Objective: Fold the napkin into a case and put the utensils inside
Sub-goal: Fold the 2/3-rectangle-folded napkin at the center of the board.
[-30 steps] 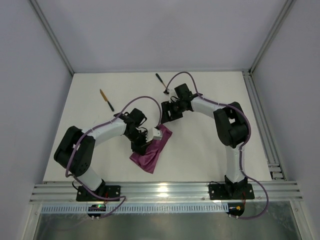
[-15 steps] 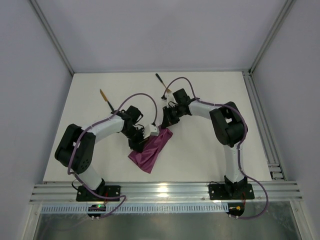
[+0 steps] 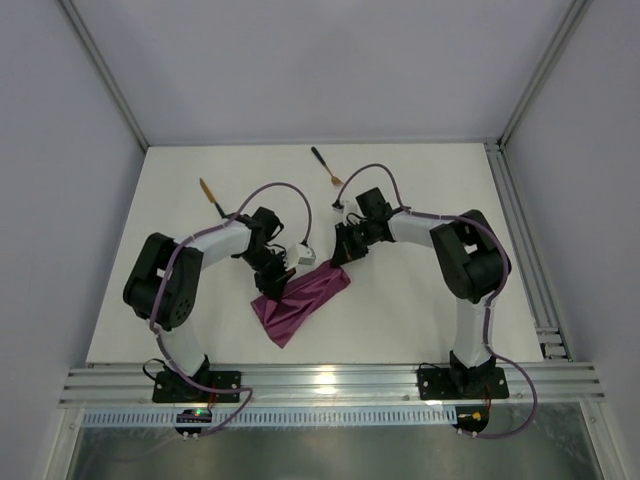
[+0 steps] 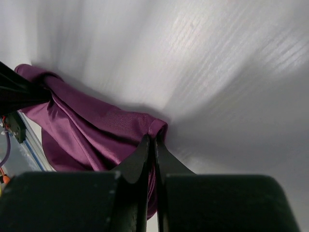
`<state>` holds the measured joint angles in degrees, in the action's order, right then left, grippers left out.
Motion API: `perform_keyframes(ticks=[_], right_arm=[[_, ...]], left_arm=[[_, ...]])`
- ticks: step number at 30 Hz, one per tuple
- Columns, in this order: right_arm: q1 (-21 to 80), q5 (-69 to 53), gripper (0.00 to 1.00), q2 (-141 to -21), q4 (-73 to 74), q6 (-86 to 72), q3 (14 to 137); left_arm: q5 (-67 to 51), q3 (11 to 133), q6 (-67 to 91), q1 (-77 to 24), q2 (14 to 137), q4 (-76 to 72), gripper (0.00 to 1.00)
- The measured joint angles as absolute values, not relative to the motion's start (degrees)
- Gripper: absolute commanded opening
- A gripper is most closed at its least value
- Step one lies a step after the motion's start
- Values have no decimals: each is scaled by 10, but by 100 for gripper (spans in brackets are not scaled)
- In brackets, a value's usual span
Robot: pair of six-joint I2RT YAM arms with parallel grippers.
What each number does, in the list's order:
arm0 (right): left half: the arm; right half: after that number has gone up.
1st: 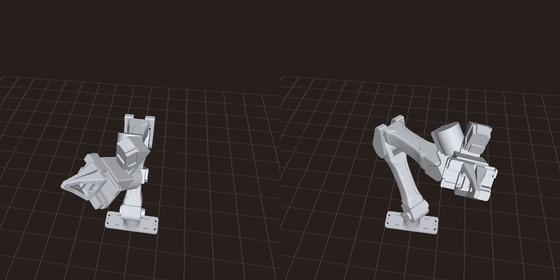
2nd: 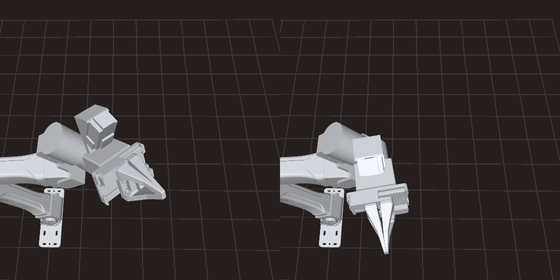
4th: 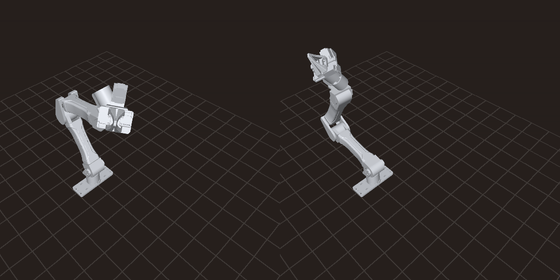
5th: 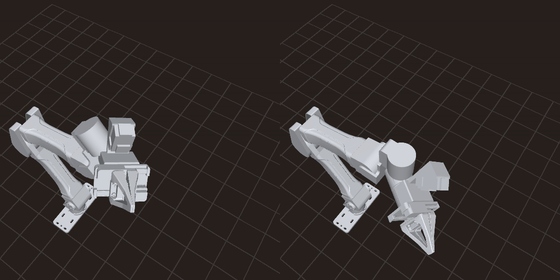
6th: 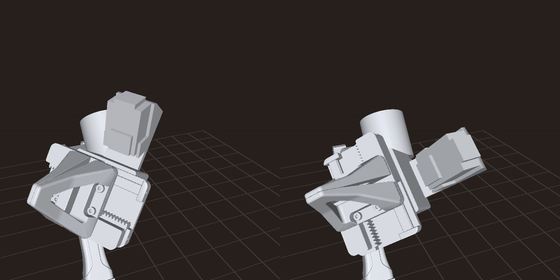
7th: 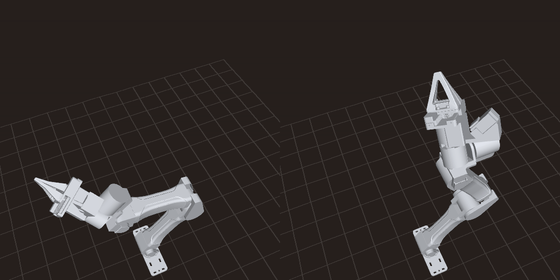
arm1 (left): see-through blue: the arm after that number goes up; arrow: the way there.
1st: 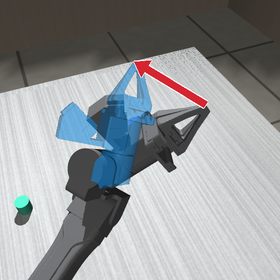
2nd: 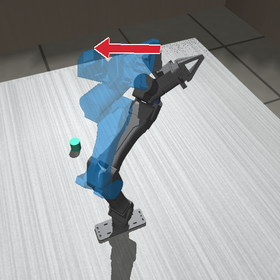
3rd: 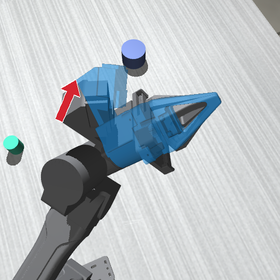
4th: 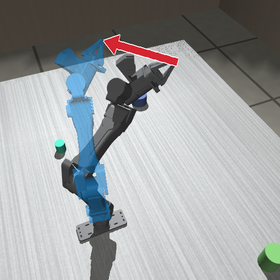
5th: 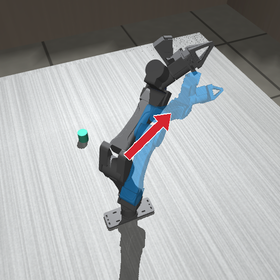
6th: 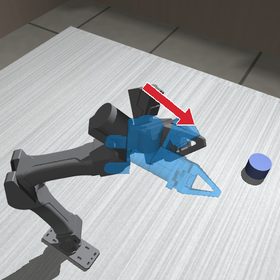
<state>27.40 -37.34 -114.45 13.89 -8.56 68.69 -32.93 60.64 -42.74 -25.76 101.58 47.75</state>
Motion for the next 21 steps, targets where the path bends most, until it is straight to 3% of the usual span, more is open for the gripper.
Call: perform_keyframes(ticks=[3,7,9,17,21], right_arm=[[271,-373,21,-1133,143,-86,674],[270,-361,51,-1112,155,-86,668],[268,-341,55,-1094,160,-83,668],[247,-176,56,-948,152,-39,658],[332,-83,56,-795,46,98,548]], left_arm=[[-331,619,-440,-254,1025,485,0],[-335,633,-466,-253,1037,497,0],[-340,638,-480,-252,1042,504,0],[-362,682,-532,-241,1082,549,0],[-364,688,-545,-239,1086,558,0]])
